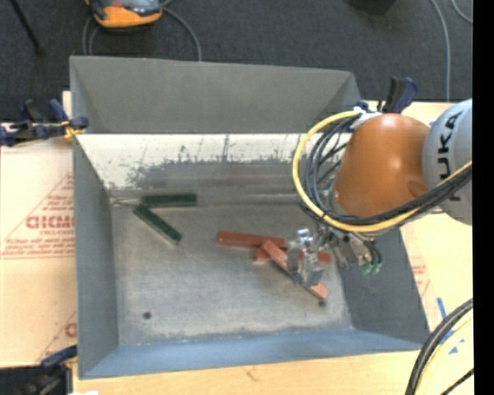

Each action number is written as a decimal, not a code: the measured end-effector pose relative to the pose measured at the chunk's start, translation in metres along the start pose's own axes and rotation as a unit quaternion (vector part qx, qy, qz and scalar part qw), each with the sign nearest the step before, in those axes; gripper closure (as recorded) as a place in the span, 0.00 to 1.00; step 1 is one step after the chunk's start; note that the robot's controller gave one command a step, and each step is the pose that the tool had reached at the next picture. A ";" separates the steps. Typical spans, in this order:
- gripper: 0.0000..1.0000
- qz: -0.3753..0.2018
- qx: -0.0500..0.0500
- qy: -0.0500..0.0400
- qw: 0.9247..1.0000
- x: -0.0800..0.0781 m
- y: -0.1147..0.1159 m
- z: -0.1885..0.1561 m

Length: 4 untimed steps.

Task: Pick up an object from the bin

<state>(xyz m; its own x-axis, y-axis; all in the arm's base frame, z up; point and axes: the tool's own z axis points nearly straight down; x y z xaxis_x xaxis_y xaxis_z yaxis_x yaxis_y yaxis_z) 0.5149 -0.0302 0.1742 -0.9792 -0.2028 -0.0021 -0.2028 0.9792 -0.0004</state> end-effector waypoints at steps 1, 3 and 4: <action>1.00 -0.030 0.000 0.001 1.000 0.013 0.011 0.006; 0.00 0.124 0.000 0.000 0.992 0.003 0.019 0.041; 0.00 0.123 0.000 0.000 0.992 0.002 0.019 0.040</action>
Offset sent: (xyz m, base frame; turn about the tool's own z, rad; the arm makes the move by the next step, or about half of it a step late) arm 0.0213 0.0430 -0.0242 0.1155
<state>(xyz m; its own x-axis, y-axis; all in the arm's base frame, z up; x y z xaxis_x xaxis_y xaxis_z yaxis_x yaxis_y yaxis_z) 0.5088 -0.0124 0.1338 -0.9991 0.0433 -0.0032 0.0433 0.9991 -0.0001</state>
